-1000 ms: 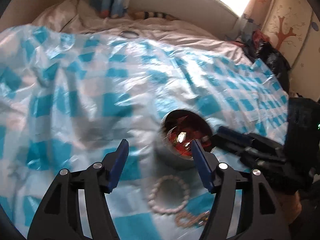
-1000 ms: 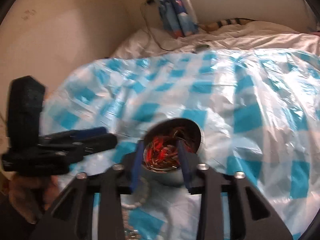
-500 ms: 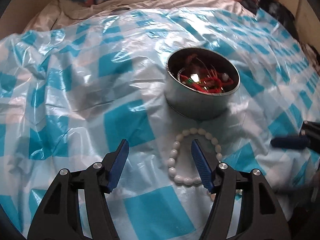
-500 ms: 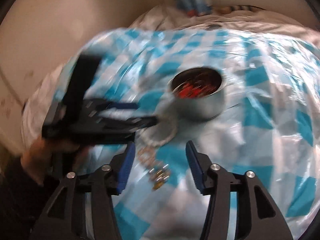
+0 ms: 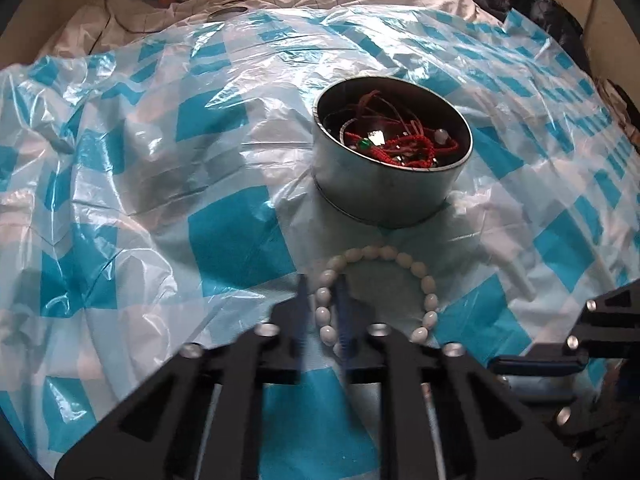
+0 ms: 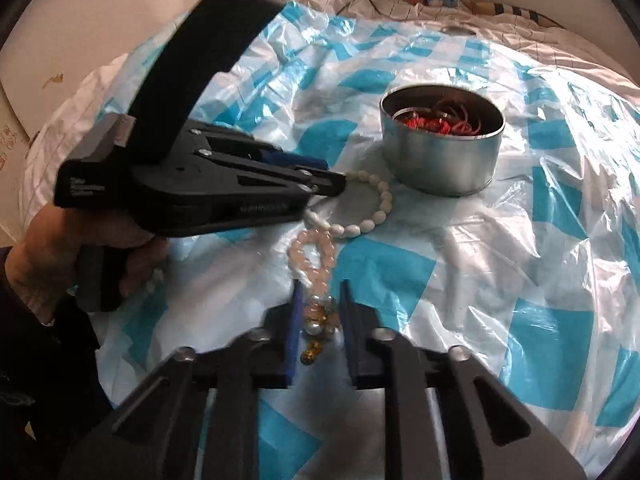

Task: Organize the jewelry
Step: 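Grasp the white pearl bracelet with the left tool, then lift the pearl bracelet toward the tin with the left tool while the right tool grasps pink beads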

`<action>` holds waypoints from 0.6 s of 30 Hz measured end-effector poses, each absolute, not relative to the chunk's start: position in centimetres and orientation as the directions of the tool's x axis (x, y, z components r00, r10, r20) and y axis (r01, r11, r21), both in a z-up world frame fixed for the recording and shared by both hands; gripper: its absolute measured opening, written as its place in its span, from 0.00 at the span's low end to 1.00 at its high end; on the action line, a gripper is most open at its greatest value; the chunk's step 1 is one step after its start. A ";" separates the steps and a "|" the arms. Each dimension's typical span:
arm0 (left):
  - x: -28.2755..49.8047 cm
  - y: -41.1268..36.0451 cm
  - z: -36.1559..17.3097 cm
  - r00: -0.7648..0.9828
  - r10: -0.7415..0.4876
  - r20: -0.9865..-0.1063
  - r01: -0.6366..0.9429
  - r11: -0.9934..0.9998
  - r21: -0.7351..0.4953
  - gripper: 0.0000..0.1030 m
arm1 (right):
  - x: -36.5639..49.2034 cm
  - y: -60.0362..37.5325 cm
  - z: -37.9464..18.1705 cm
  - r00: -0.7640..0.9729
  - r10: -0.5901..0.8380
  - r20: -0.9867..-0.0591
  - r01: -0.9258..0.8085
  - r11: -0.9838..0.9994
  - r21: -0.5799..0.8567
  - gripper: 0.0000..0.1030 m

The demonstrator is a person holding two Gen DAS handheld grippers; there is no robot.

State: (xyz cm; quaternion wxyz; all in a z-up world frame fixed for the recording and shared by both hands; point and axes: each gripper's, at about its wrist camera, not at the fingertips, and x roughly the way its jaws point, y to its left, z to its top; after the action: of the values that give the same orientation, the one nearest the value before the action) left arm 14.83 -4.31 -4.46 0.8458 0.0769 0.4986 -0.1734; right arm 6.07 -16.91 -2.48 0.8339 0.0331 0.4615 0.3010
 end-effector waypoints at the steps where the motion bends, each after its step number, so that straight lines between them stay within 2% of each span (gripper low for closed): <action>1: 14.9 -3.8 -4.2 0.439 -0.242 -0.866 0.360 0.930 -0.077 0.06 | 5.8 -17.0 -2.3 0.396 0.539 -0.743 -0.461 0.817 0.347 0.03; 8: 14.4 -1.6 -1.6 0.476 -0.349 -0.808 0.333 0.921 -0.201 0.06 | 5.1 -17.9 -1.4 0.425 0.586 -0.690 -0.440 0.800 0.409 0.03; 12: 14.7 -1.1 -1.8 0.475 -0.350 -0.807 0.321 0.923 -0.212 0.06 | 5.9 -17.4 -2.4 0.410 0.546 -0.731 -0.414 0.825 0.383 0.06; 13: 14.8 -1.3 -2.1 0.471 -0.338 -0.815 0.319 0.926 -0.200 0.06 | 6.1 -17.3 -2.5 0.418 0.532 -0.736 -0.405 0.835 0.373 0.23; 14: 14.9 -1.4 -2.2 0.468 -0.329 -0.820 0.318 0.929 -0.191 0.06 | 6.3 -17.3 -2.5 0.432 0.520 -0.737 -0.397 0.843 0.362 0.47; 15: 14.9 -1.6 -2.5 0.463 -0.317 -0.828 0.320 0.931 -0.177 0.06 | 6.4 -17.3 -2.5 0.442 0.510 -0.738 -0.396 0.849 0.350 0.54; 17: 14.9 -1.8 -3.0 0.454 -0.297 -0.840 0.322 0.934 -0.157 0.06 | 6.8 -17.1 -3.1 0.417 0.512 -0.751 -0.405 0.844 0.351 0.51; 18: 15.0 -2.0 -3.2 0.449 -0.287 -0.846 0.323 0.935 -0.146 0.06 | 6.8 -16.9 -3.4 0.404 0.509 -0.760 -0.411 0.844 0.346 0.37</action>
State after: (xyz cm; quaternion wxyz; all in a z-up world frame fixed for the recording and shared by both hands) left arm 14.95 -1.96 -3.22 0.8510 0.0183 0.4933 -0.1793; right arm 6.77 -16.88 -3.41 0.8363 0.0520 0.4716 0.2748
